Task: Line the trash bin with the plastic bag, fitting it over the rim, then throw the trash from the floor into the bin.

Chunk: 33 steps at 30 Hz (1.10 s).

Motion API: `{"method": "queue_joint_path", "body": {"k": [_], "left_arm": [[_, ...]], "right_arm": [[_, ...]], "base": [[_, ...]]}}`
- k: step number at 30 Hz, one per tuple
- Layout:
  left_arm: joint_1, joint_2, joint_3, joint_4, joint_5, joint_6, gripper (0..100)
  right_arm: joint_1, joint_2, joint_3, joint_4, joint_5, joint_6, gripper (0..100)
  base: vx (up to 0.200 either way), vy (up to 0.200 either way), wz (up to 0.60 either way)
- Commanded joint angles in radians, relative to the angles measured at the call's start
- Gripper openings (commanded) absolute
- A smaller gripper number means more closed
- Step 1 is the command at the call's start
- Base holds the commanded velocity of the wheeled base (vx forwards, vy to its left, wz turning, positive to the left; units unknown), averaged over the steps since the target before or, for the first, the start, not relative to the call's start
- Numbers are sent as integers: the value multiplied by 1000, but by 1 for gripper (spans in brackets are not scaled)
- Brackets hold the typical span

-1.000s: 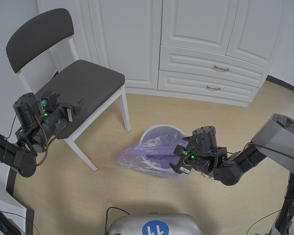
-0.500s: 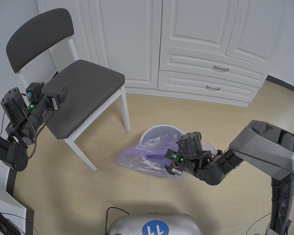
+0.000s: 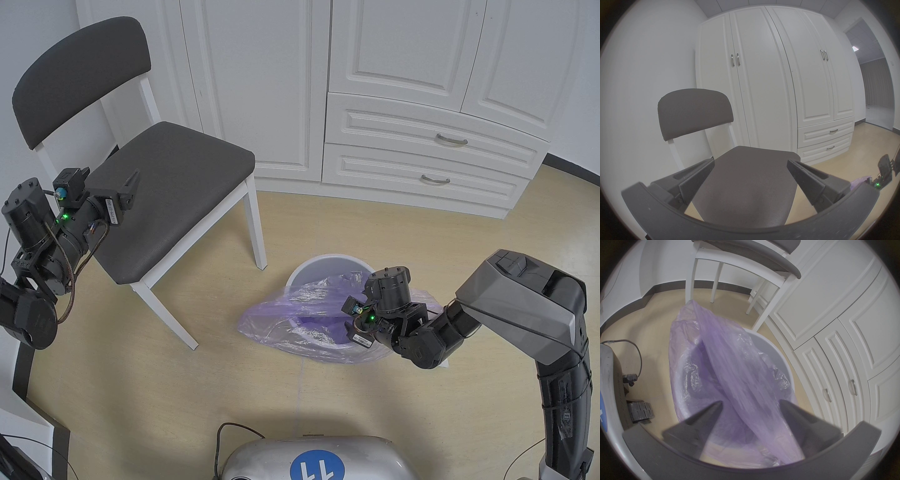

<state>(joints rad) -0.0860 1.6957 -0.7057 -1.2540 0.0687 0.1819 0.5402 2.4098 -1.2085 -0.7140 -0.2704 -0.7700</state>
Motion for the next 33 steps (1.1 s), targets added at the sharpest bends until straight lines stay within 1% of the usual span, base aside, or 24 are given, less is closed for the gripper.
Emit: {"method": "queue_joint_path", "body": {"k": [1, 6, 9, 11, 17, 18, 21, 22, 28, 31, 32, 33], "left_arm": [[-1, 7, -1, -1, 0, 1, 100], [-1, 7, -1, -1, 0, 1, 100], [-3, 9, 0, -1, 0, 1, 100], [-3, 10, 0, -1, 0, 1, 100], [-3, 12, -3, -1, -1, 1, 100], [-3, 12, -4, -1, 0, 1, 100], [-3, 19, -4, -1, 0, 2, 100], [-3, 19, -6, -1, 0, 1, 100], [-1, 21, -6, -1, 0, 2, 100], [-1, 25, -8, -1, 0, 2, 100], [-1, 27, -9, -1, -1, 2, 100], [-1, 27, -11, -1, 0, 2, 100]], "right_arm": [[1, -3, 0, -4, 0, 3, 0], [20, -20, -6, -2, 0, 3, 0], [37, -12, -42, 10, 0, 1, 0], [40, -5, -71, 13, 0, 1, 0], [38, 49, -230, 30, -3, 1, 0], [37, 52, -233, 30, -4, 1, 0], [33, 83, -281, 30, -24, 0, 0], [30, 114, -322, 30, -41, 0, 0], [14, 261, -496, 19, -53, 3, 0], [9, 315, -559, 15, -90, 1, 0], [7, 356, -617, 16, -110, 0, 0], [6, 371, -643, 18, -115, 0, 0]], "base": [[0, 0, 0], [0, 0, 0], [0, 0, 0], [0, 0, 0], [0, 0, 0], [0, 0, 0], [0, 0, 0], [0, 0, 0], [0, 0, 0], [0, 0, 0], [0, 0, 0], [0, 0, 0]]}}
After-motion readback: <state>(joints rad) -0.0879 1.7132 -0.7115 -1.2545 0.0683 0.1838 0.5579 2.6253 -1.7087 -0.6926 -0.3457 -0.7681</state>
